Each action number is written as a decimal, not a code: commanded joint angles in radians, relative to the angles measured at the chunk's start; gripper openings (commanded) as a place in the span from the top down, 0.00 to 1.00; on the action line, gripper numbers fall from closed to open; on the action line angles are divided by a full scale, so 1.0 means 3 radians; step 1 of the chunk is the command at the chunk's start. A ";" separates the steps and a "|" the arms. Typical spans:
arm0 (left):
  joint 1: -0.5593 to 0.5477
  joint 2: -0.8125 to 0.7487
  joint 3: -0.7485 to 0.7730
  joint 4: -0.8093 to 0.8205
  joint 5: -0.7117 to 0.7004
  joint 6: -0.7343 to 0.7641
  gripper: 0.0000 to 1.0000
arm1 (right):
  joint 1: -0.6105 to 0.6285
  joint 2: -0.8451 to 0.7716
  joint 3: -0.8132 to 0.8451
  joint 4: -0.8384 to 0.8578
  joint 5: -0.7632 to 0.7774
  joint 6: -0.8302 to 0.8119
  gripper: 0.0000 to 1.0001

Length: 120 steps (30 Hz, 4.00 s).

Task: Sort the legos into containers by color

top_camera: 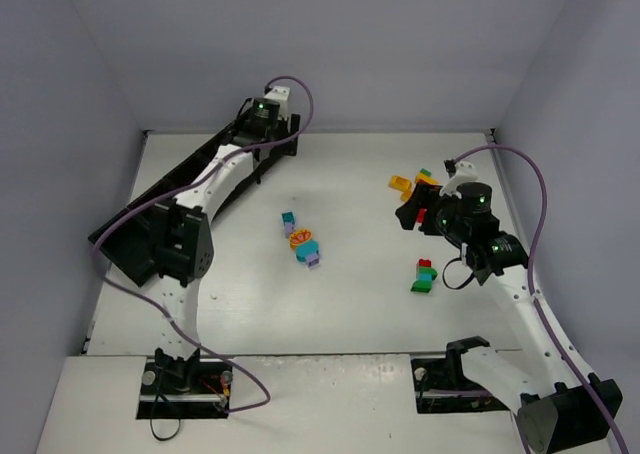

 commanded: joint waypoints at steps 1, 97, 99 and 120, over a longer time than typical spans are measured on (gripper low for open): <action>-0.0321 -0.0780 -0.0286 -0.0210 0.0332 -0.0240 0.31 | -0.0016 0.0108 0.0030 0.0064 0.0144 0.0224 0.30; -0.0085 -0.1169 -0.1063 -0.1151 0.0296 -0.1131 0.38 | 0.0321 0.0466 -0.0374 0.0202 0.0155 0.0118 0.25; -0.0269 -0.1210 -0.1303 -0.1004 0.0317 -0.1273 0.39 | 0.0322 0.0481 -0.0369 0.0202 0.0155 0.0112 0.25; -0.0572 -0.0648 -0.1381 -0.0819 -0.0118 -0.1683 0.53 | 0.0327 0.0302 -0.0532 0.0207 0.0129 0.0164 0.25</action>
